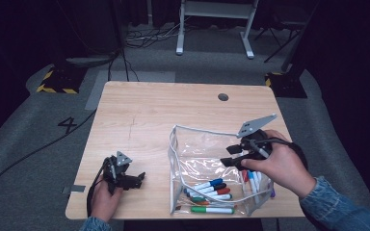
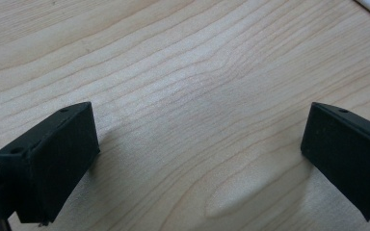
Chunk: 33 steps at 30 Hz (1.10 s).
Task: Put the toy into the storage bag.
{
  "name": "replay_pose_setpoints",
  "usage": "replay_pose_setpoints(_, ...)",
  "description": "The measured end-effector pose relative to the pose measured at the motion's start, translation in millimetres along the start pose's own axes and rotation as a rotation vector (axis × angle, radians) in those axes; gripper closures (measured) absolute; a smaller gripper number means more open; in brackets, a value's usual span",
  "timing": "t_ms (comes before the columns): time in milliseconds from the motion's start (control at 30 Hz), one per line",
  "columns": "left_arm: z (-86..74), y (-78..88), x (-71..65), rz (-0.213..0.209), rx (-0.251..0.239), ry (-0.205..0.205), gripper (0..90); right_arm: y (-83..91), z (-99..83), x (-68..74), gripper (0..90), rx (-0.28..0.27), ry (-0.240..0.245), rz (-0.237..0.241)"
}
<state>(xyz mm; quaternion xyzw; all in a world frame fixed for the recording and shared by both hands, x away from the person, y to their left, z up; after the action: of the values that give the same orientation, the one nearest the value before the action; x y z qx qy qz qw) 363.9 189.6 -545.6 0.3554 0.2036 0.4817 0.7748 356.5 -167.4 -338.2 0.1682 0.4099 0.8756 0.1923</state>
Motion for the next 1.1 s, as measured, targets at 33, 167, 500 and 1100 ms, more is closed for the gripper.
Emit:
replay_pose_setpoints(33, 0.0, 0.0, 0.0, 0.001, 0.000, 0.000, 0.0, 5.7, -1.0, -2.8, 52.5, -0.012, -0.010, -0.012)
replay_pose_setpoints(167, 0.0, 0.1, 0.3, 0.001, 0.000, -0.003, 0.0, 26.0, -8.1, -15.8, 54.9, -0.043, -0.046, -0.058)
replay_pose_setpoints(500, 0.0, 0.1, 0.3, 0.001, 0.000, -0.003, 0.0, 65.4, -32.5, -46.1, 55.9, -0.110, -0.151, -0.140)
replay_pose_setpoints(1100, 0.0, 0.0, 0.2, 0.001, 0.000, -0.003, 0.0, 99.0, -91.5, -86.6, 57.6, -0.172, -0.330, -0.260)
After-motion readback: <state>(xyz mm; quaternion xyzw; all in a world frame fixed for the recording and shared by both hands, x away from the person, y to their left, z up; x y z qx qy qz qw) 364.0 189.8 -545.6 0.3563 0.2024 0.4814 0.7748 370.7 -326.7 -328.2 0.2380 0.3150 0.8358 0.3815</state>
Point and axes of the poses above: each handheld gripper's, and its own axes: y roughly backward along the jaws, z roughly out of its top, x roughly to its left, the point moved 5 cm from there along -y, roughly forward along the jaws, and after that the axes turned 4 degrees about z, right-handed, at the moved point
